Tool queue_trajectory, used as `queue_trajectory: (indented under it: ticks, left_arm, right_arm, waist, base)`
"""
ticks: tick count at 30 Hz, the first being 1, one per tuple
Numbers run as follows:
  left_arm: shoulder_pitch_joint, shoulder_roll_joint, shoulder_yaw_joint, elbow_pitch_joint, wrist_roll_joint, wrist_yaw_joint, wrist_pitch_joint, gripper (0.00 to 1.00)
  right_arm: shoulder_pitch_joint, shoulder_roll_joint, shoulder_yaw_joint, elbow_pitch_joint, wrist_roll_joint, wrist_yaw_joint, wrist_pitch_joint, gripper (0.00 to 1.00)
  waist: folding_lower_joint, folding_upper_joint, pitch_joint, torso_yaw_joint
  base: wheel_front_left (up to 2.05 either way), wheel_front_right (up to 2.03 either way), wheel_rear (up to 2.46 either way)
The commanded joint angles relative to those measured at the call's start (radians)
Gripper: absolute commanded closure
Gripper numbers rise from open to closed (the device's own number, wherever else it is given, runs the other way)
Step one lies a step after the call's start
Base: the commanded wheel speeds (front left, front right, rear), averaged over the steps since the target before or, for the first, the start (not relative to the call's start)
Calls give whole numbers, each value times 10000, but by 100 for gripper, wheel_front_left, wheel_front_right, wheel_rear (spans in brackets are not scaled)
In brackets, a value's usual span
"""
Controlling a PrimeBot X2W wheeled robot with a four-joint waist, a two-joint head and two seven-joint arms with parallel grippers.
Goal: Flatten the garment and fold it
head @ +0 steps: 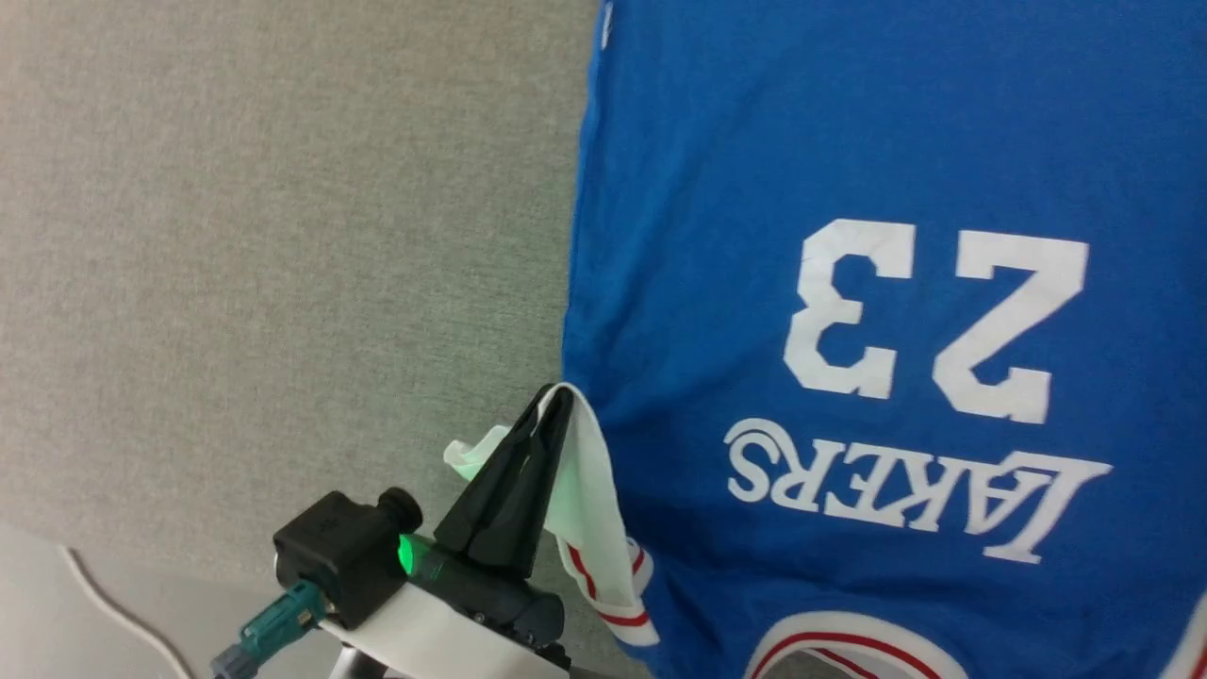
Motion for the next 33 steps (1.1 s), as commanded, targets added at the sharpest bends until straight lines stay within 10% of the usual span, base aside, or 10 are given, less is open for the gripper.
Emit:
queue_trajectory:
  ticks: [1,3,5,23,33]
  left_arm:
    - [-226,-86,-59,59,122,-101,-85,100]
    - [-305,-123,-96,117,128,-116,-97,100]
    - [-366,-144,-105,174,140,-112,-108,100]
    - [384,586,530,496,-75,284,312,100]
    - [1242,985,868,444,-218,586,436,100]
  right_arm:
    - [-108,-16,-165,81,-116,-9,35,0]
    - [-108,6,-278,178,-192,-9,101,7]
    - [-134,77,-336,220,-224,-9,116,100]
    - [2318,-13,-223,-1506,2171,-9,-1604,100]
    - [8030,1433,-3781,-4580,3267,-9,-1484,100]
  waist:
    - [-1,0,685,647]
    - [-1,0,785,706]
    - [-1,0,824,705]
    - [-1,0,-2250,-1317]
    - [-1,0,-3071,-2335]
  base:
    - [0,0,0]
    - [0,0,0]
    - [0,0,0]
    - [0,0,0]
    - [0,0,0]
